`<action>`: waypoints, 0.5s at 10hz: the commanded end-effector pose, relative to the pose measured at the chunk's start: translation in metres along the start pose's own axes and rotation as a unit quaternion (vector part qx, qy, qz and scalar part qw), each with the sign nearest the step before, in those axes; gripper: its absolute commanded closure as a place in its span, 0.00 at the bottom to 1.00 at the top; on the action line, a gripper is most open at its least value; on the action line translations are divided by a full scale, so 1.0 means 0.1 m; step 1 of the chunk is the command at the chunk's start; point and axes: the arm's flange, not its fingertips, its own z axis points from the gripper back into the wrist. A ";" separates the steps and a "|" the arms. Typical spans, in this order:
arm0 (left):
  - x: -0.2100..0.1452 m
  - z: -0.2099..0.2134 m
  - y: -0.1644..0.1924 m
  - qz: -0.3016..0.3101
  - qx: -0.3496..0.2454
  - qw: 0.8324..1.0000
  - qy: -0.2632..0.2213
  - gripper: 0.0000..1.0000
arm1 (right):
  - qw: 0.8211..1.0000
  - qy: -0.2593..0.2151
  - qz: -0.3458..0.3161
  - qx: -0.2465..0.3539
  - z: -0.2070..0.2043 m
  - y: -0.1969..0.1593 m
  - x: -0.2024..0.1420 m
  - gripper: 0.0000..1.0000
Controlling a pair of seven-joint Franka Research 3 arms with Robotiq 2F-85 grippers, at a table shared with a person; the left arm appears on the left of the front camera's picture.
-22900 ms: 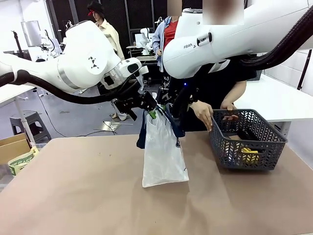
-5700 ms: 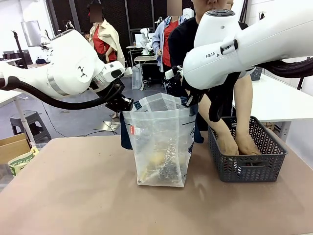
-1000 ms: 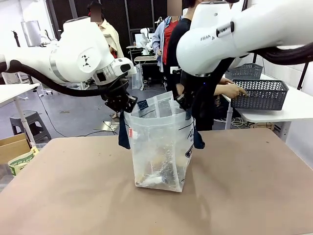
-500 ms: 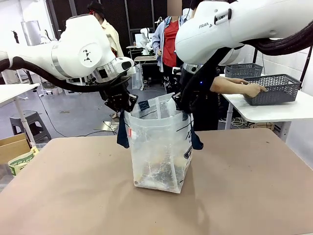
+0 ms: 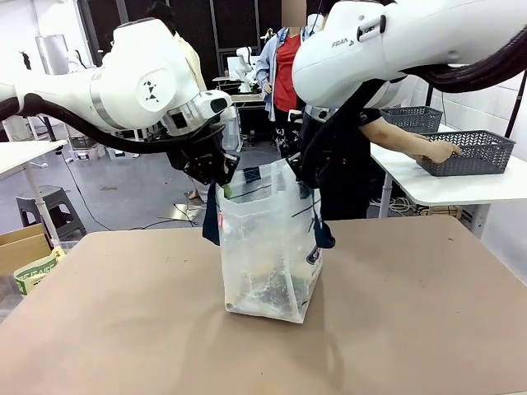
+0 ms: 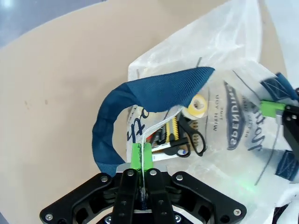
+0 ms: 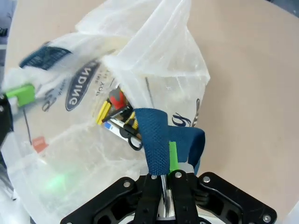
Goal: Transfer purchased items from the store into the shopping bag.
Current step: Move the Reusable shopping bag to the right side of the table.
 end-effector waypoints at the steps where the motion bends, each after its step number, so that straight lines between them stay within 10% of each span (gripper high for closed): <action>1: -0.05 0.10 -0.10 0.004 -0.024 0.999 -0.024 1.00 | 1.000 -0.017 -0.006 0.011 -0.02 0.13 0.23 1.00; 5: -0.04 0.06 -0.30 0.012 -0.032 0.999 -0.002 1.00 | 0.999 -0.039 0.013 0.007 -0.04 0.25 0.56 1.00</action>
